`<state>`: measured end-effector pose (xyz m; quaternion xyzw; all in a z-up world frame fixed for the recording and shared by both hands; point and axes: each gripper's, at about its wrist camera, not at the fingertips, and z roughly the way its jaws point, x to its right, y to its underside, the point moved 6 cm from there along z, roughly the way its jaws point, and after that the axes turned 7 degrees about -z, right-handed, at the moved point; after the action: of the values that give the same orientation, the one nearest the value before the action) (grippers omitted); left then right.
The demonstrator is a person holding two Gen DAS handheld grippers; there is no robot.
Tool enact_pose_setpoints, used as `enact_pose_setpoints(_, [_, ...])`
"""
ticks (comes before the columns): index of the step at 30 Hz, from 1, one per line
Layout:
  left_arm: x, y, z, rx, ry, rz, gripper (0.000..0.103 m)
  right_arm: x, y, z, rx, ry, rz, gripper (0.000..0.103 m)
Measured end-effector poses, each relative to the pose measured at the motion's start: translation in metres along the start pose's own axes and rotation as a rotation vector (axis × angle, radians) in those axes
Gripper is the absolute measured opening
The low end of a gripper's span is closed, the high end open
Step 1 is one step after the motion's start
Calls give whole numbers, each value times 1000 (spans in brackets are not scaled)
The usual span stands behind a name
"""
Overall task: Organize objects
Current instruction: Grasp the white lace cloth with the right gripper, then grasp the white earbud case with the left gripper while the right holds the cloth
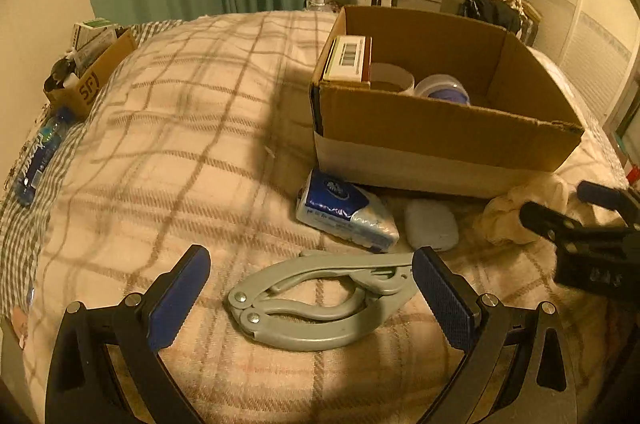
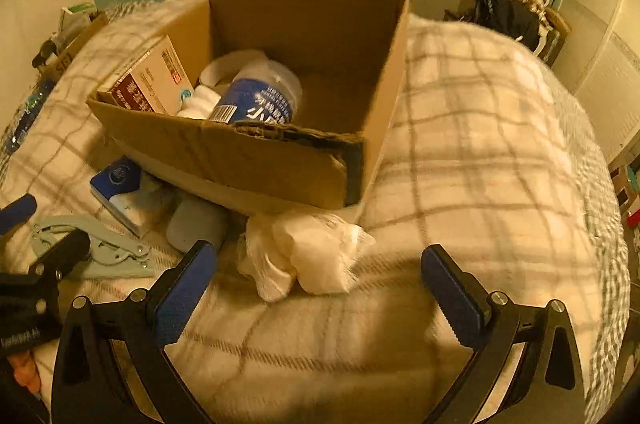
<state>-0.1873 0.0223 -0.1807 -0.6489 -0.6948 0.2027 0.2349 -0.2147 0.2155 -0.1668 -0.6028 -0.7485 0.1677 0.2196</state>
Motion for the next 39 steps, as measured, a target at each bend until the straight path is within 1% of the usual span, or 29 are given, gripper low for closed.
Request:
enact_pose_setpoints(1, [0, 0, 1, -2, -4, 3, 103, 0, -4, 6, -9, -10, 5, 99])
enact_pose_setpoints(2, [1, 1, 2, -3, -12, 11, 103, -1, -6, 11, -18, -19, 13, 94])
enact_pose_setpoints(4, [5, 2, 3, -2, -19, 30, 103, 0, -7, 22, -52, -40, 29, 79])
enact_pose_setpoints(5, [5, 2, 3, 0, -21, 34, 103, 1, -5, 26, -71, -33, 28, 61])
enact_pose_setpoints(6, [6, 2, 3, 5, -26, 37, 103, 0, -3, 28, -78, -33, 22, 52])
enact_pose_setpoints(7, [7, 2, 3, 9, -29, 39, 103, 0, -1, 26, -73, -29, 14, 50])
enact_pose_setpoints(9, [11, 3, 0, 9, -46, 51, 103, 0, 0, 18, -56, -31, 11, 35])
enact_pose_setpoints(10, [16, 3, -4, 13, -48, 60, 103, 1, 3, 11, -44, -62, 15, 31])
enact_pose_setpoints(11, [21, 4, -7, 18, -33, 67, 103, 2, 5, 3, -28, -74, 22, 28])
enact_pose_setpoints(15, [50, 10, -13, 10, 49, 92, 103, 9, 14, -31, 51, -68, 23, 25])
enact_pose_setpoints(19, [78, 7, -2, 5, 56, 138, 103, 20, 11, -47, 96, -38, 23, 25])
enact_pose_setpoints(20, [83, 6, 2, -5, 55, 131, 100, 25, 10, -49, 107, -23, 28, 25])
enact_pose_setpoints(23, [88, 5, 19, -61, 49, 100, 87, 39, 5, -47, 116, 2, 49, 25])
enact_pose_setpoints(24, [90, 5, 24, -76, 51, 89, 82, 38, 3, -43, 112, 2, 55, 25])
enact_pose_setpoints(25, [92, 5, 32, -96, 55, 76, 79, 41, 5, -38, 100, -9, 68, 25])
enact_pose_setpoints(26, [93, 6, 37, -107, 55, 74, 74, 43, 3, -34, 92, -19, 72, 25])
enact_pose_setpoints(28, [98, 7, 46, -114, 62, 81, 72, 42, 6, -27, 76, -32, 70, 25])
enact_pose_setpoints(31, [107, 6, 61, -131, 109, 89, 68, 37, 6, -20, 64, -50, 67, 25])
enact_pose_setpoints(33, [111, 6, 69, -148, 127, 88, 68, 36, 5, -18, 61, -52, 69, 25])
enact_pose_setpoints(35, [116, 7, 78, -173, 137, 109, 69, 36, 6, -18, 59, -53, 70, 25])
enact_pose_setpoints(37, [116, 6, 84, -188, 151, 97, 68, 35, 7, -18, 57, -52, 70, 25])
enact_pose_setpoints(38, [115, 6, 85, -192, 160, 90, 67, 34, 7, -18, 57, -50, 68, 25])
enact_pose_setpoints(39, [113, 6, 84, -185, 158, 84, 56, 33, 7, -18, 56, -47, 66, 25])
